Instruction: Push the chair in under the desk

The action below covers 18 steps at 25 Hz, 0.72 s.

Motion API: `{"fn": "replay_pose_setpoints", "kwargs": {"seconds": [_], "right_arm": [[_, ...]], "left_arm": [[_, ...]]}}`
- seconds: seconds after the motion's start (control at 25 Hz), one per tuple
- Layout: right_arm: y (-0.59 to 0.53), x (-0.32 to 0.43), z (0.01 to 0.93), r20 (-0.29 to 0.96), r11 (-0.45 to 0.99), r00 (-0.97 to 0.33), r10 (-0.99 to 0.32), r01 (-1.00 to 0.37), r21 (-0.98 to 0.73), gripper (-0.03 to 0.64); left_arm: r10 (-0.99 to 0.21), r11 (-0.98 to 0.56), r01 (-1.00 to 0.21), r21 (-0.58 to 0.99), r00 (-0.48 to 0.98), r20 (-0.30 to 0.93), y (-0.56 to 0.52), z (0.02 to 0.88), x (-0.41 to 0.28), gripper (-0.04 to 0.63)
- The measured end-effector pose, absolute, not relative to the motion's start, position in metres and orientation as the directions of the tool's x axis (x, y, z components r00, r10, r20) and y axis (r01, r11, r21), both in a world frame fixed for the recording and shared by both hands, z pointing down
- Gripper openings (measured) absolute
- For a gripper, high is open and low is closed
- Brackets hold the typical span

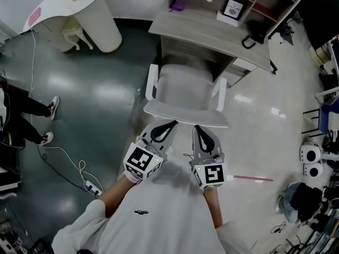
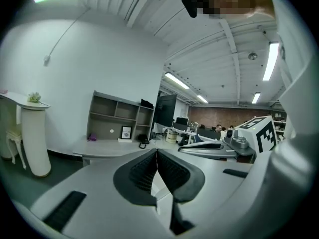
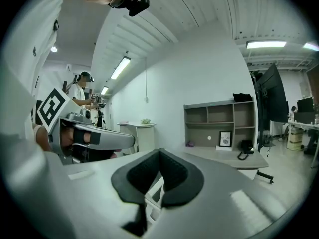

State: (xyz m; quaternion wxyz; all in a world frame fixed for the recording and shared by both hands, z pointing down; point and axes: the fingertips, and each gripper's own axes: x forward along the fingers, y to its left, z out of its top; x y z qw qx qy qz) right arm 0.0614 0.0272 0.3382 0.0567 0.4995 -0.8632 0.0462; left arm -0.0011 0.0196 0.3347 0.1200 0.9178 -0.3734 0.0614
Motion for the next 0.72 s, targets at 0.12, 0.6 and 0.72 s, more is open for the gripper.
{"fn": "replay_pose_setpoints", "kwargs": {"seconds": [0.12,0.6,0.72], "right_arm": [[-0.007,0.053,0.348,0.174,0.486,-0.481,-0.859,-0.874,-0.018,0.012],[-0.041,0.059,0.365,0.243,0.460,-0.443,-0.863,-0.887,0.020,0.012],[-0.036,0.056,0.373,0.253,0.475,-0.459,-0.852,-0.880,0.002,0.012]], "left_arm": [[-0.637,-0.725,-0.671,0.153,0.739,0.222,-0.014,0.339,-0.006,0.009],[-0.556,-0.793,-0.607,0.044,0.752,0.352,-0.049,0.382,0.000,0.009],[-0.552,-0.787,-0.614,0.066,0.748,0.368,-0.042,0.390,-0.006,0.009]]}}
